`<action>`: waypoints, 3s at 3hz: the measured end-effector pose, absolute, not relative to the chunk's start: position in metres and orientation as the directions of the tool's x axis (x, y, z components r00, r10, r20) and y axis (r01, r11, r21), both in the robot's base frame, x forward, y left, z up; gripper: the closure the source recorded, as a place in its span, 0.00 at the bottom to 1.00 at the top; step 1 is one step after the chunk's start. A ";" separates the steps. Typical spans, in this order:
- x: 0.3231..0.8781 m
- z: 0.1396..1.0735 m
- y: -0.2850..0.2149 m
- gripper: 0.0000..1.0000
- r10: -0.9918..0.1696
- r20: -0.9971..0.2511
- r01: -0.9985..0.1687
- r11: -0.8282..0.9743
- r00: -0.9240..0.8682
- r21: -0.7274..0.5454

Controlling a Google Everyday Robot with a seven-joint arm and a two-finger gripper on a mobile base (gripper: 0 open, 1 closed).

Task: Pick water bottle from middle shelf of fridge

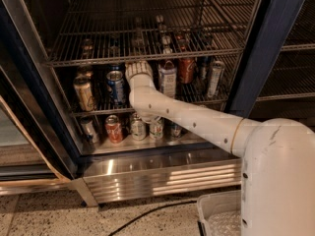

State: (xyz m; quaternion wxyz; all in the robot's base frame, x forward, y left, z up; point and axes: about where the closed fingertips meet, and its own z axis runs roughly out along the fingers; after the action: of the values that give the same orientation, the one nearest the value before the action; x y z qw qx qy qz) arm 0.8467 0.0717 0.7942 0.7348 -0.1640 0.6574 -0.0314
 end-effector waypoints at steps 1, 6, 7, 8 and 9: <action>0.847 0.794 0.072 0.72 -0.262 -0.956 -0.169 0.944 0.134 -0.282; 0.849 0.795 0.065 0.77 -0.264 -0.956 -0.152 0.947 0.130 -0.282; 0.849 0.795 0.065 0.64 -0.264 -0.956 -0.152 0.947 0.130 -0.282; 0.849 0.795 0.065 0.62 -0.264 -0.956 -0.152 0.947 0.130 -0.282; 0.849 0.795 0.065 0.58 -0.264 -0.956 -0.152 0.947 0.130 -0.282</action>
Offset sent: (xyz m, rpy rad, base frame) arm 0.0000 0.0000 0.0000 0.0000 0.0000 0.0000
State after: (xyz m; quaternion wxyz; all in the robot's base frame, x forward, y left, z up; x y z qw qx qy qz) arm 0.8489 0.0650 0.7954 0.7351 -0.1579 0.6583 -0.0382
